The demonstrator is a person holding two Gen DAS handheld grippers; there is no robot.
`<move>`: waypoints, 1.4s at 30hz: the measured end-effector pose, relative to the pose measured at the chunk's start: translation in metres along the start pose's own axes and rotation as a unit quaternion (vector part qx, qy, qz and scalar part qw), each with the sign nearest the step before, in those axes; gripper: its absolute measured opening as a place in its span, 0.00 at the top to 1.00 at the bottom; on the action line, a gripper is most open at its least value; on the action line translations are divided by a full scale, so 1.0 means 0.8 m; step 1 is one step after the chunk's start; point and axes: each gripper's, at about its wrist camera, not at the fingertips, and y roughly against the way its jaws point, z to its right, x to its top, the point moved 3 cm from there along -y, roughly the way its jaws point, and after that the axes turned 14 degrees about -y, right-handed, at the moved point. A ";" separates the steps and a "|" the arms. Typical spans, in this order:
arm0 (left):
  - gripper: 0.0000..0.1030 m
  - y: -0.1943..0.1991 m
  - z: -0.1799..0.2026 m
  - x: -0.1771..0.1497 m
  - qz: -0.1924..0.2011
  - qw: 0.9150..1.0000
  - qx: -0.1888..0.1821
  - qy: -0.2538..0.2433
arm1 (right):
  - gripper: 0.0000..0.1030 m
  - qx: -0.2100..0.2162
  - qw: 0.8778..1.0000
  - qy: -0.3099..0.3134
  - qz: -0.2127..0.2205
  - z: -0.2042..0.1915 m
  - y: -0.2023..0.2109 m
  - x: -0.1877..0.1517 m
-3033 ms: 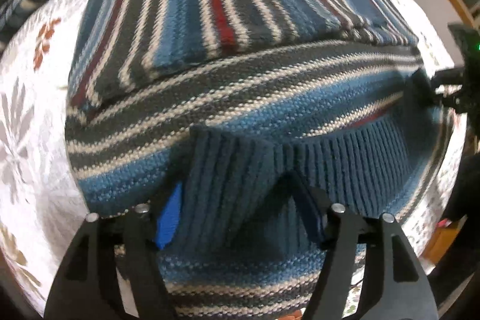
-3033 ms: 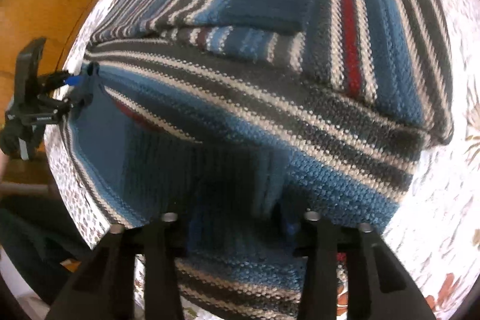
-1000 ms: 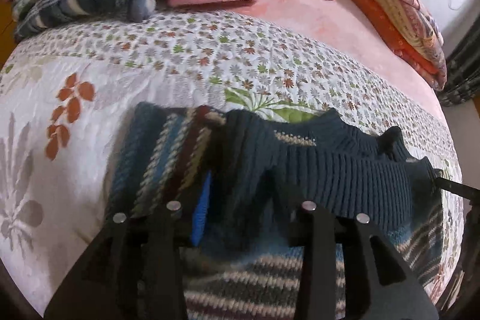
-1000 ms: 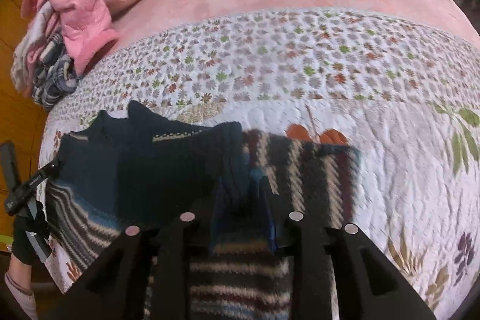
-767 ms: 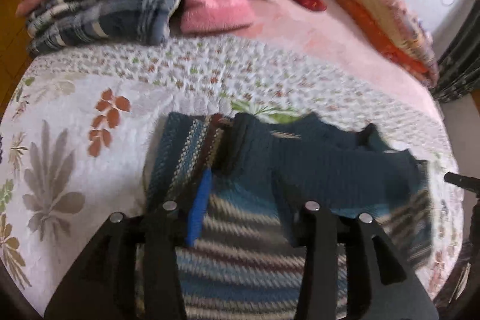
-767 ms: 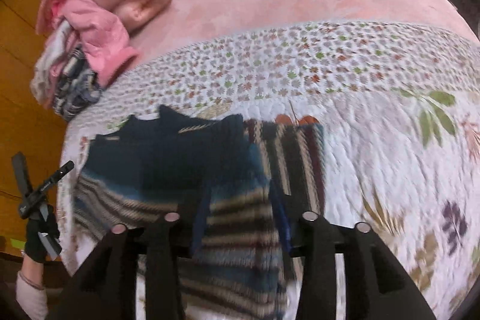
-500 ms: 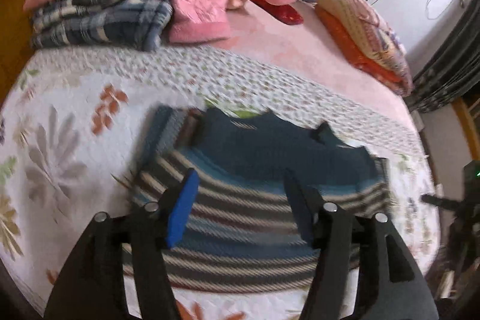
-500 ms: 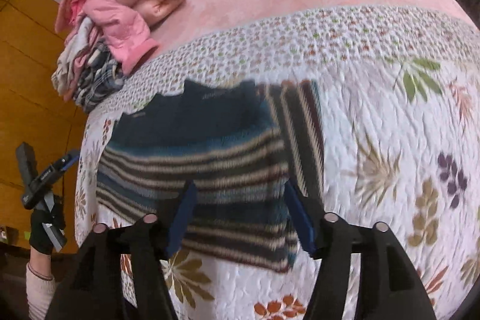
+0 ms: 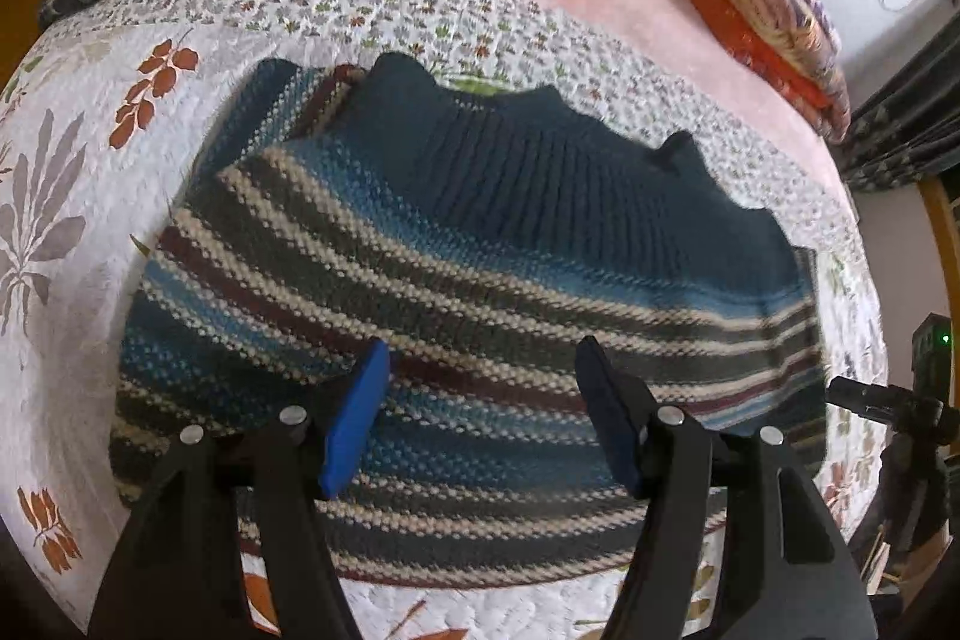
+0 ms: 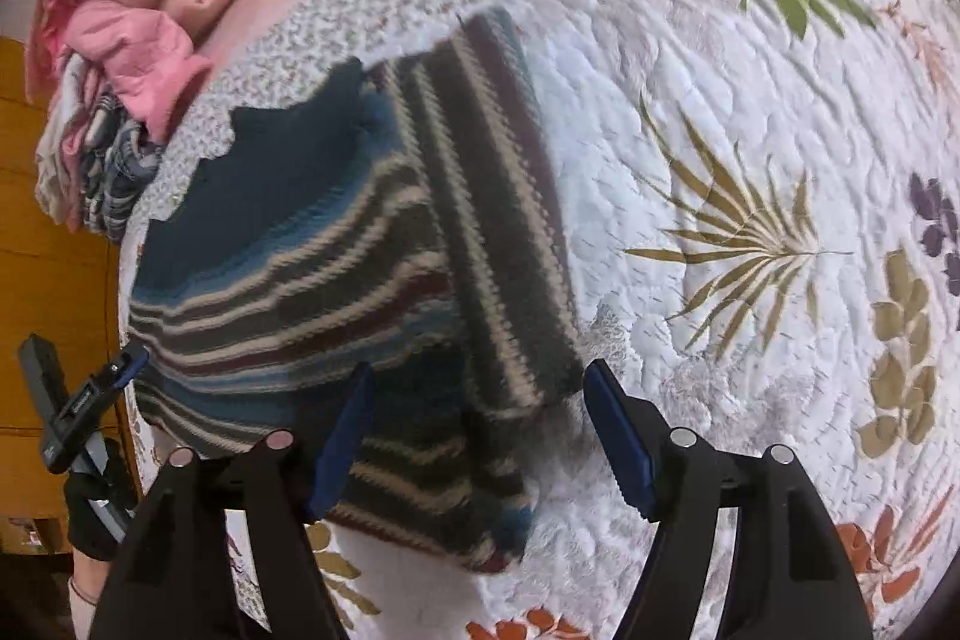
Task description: Fold small clothes
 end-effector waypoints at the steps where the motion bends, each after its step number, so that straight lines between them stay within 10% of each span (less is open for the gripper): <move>1: 0.38 -0.003 -0.001 0.000 -0.002 1.000 0.001 -0.002 | 0.30 -0.001 1.000 0.001 -0.003 0.000 -0.005 0.001; 12: 0.33 -0.022 0.009 -0.002 -0.010 0.998 0.023 -0.054 | 0.30 -0.024 1.000 0.019 0.004 -0.005 -0.040 0.006; 17: 0.33 -0.013 0.008 0.004 0.002 0.999 -0.005 -0.034 | 0.61 0.003 0.999 0.044 0.013 -0.028 -0.026 0.002; 42: 0.33 -0.025 0.012 0.000 -0.016 0.998 -0.002 -0.059 | 0.64 -0.034 0.999 0.031 0.026 -0.034 -0.028 -0.003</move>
